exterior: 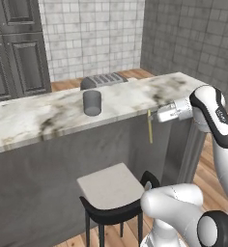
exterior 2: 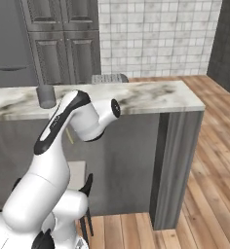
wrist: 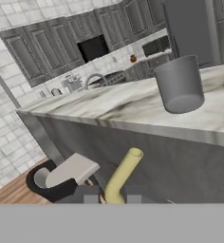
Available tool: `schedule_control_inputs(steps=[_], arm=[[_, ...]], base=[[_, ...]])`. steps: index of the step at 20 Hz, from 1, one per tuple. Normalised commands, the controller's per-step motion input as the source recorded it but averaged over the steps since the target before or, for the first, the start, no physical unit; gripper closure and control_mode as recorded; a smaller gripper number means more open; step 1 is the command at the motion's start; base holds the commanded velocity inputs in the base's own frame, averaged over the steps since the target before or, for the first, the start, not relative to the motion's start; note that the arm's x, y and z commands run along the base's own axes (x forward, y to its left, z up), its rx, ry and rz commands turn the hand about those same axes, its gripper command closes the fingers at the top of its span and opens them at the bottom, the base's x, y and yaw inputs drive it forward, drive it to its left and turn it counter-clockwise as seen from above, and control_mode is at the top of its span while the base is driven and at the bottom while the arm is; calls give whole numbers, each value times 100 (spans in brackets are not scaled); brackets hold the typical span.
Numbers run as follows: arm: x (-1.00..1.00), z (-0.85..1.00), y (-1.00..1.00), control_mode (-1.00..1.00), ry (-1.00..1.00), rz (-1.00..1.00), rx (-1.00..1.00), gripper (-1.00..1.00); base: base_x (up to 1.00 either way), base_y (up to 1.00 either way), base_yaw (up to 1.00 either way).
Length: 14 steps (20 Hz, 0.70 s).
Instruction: Take a straw from the drawer in front and place it inside the glass cup on the dining counter.
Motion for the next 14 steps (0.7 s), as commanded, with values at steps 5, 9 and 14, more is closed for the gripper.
schedule_control_inputs(steps=[5, 9, 14], arm=[[0, 19, 20, -100, -9, -2, 0, 100], [-3, 81, 29, -100, -30, 0, 0, 100], [-5, 100, 18, -100, -31, 5, 0, 100]], base=[[7, 32, -5], [0, 0, 0], [0, 0, 0]])
